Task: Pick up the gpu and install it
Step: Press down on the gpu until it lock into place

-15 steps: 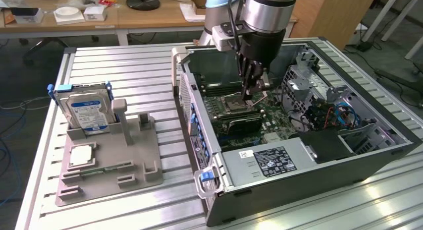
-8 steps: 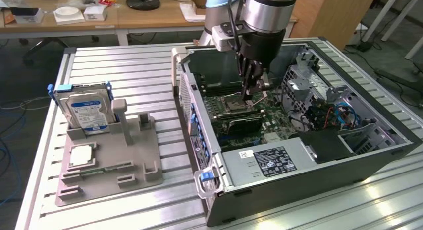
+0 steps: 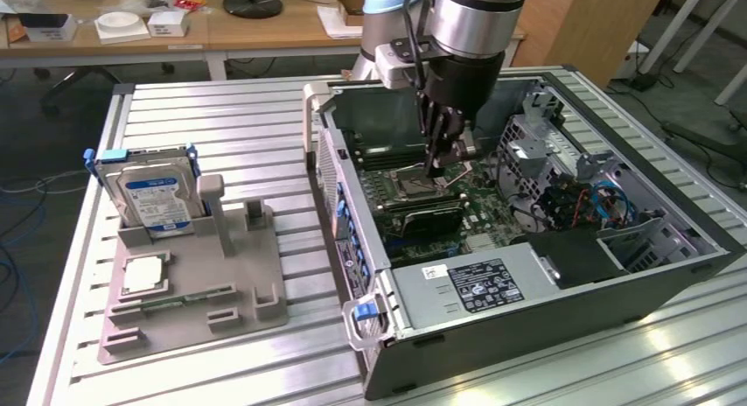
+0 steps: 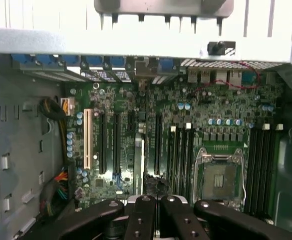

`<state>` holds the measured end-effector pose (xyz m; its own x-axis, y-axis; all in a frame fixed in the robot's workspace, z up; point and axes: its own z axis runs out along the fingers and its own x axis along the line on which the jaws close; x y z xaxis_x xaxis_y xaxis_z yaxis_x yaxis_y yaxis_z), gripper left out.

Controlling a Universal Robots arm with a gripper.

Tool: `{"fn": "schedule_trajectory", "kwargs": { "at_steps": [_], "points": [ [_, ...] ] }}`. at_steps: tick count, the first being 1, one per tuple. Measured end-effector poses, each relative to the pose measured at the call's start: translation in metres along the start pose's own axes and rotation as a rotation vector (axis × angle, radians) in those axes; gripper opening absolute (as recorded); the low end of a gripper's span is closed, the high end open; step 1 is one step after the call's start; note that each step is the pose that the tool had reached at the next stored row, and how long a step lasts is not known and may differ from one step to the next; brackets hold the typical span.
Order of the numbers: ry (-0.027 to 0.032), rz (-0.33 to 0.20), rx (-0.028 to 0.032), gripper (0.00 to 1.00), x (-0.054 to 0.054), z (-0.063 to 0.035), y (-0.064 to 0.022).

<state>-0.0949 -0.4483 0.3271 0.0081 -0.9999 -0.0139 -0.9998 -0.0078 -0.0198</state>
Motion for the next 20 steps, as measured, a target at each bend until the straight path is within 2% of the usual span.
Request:
{"fn": "schedule_trajectory", "kwargs": {
  "at_steps": [4,5,7,8,10,15,20],
  "points": [
    [-0.0004,0.001,-0.0539,0.1,0.0,0.001,-0.0036],
    [-0.0003,0.002,-0.0691,0.1,0.0,0.0013,-0.0043],
    [-0.0006,0.003,-0.0949,0.1,0.0,0.0025,-0.0054],
    [-0.0007,0.004,-0.11,0.1,0.0,0.003,-0.006],
    [-0.001,0.004,-0.1429,0.1,0.0,0.0038,-0.0074],
    [-0.0017,0.006,-0.2315,0.1,0.0,0.0054,-0.0134],
    [-0.0021,0.007,-0.3062,0.1,0.0,0.0079,-0.0209]
  ]
}}
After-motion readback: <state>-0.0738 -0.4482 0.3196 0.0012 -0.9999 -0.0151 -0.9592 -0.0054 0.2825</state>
